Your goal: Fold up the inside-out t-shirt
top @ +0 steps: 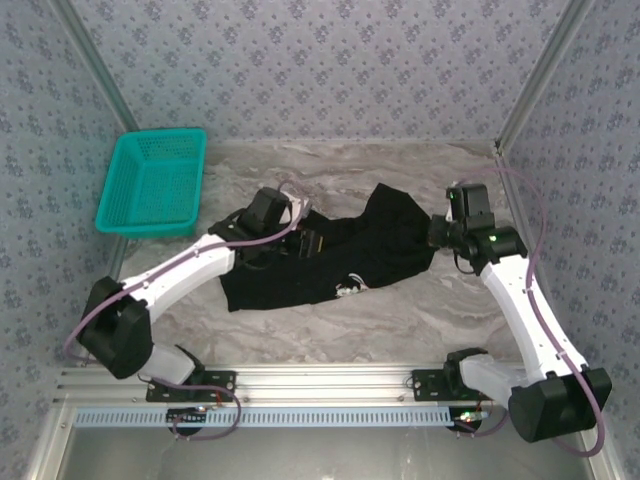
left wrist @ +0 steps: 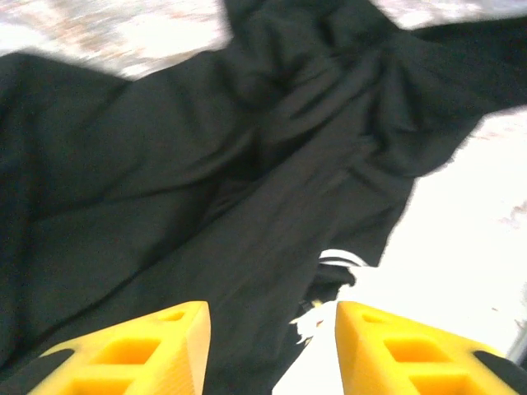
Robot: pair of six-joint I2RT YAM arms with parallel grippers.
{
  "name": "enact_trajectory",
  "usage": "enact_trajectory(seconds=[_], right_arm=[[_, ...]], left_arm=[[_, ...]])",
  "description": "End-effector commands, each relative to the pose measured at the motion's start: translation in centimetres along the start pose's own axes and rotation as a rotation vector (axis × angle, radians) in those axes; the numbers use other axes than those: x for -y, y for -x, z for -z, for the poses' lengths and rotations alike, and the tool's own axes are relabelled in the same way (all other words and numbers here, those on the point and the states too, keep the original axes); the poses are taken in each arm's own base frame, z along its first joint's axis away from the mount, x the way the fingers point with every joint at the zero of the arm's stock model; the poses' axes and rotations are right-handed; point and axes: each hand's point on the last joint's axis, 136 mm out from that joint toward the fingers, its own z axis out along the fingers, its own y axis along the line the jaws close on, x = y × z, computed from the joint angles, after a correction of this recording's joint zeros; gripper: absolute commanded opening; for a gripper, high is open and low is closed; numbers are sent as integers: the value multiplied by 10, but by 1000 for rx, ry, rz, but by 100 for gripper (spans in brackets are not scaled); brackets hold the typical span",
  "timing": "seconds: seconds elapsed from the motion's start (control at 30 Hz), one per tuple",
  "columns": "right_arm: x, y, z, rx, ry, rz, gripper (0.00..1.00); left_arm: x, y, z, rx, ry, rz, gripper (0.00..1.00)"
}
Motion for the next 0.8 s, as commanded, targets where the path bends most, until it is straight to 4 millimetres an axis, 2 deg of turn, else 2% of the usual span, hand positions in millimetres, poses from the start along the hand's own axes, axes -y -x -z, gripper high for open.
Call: enact_trajectory(seconds=[0.0, 0.07, 0.13, 0.23, 0.33, 0.43, 0.53, 0.63, 0.77], right_arm=[[9, -6, 5, 6, -1, -54, 0], [5, 1, -2, 19, 22, -59, 0], [-2, 6, -8, 17, 50, -59, 0], [-10, 12, -15, 20, 87, -54, 0], [-13, 15, -18, 25, 95, -42, 0], [-13, 16, -20, 24, 95, -34, 0], [-13, 16, -22, 26, 100, -34, 0], [-14, 15, -23, 19, 105, -37, 0], [-16, 15, -23, 19, 116, -40, 0]], left_arm=[[-78, -33, 35, -28, 357, 137, 51], [-119, -52, 62, -32, 524, 203, 55], [-147, -77, 82, -59, 623, 275, 58], [-176, -108, 94, -82, 653, 433, 60], [-184, -123, 87, -94, 598, 535, 62], [-186, -135, 77, -159, 590, 551, 62], [-194, -139, 61, -191, 591, 539, 62], [-191, -137, 45, -203, 538, 541, 59], [-193, -138, 38, -212, 532, 548, 56]])
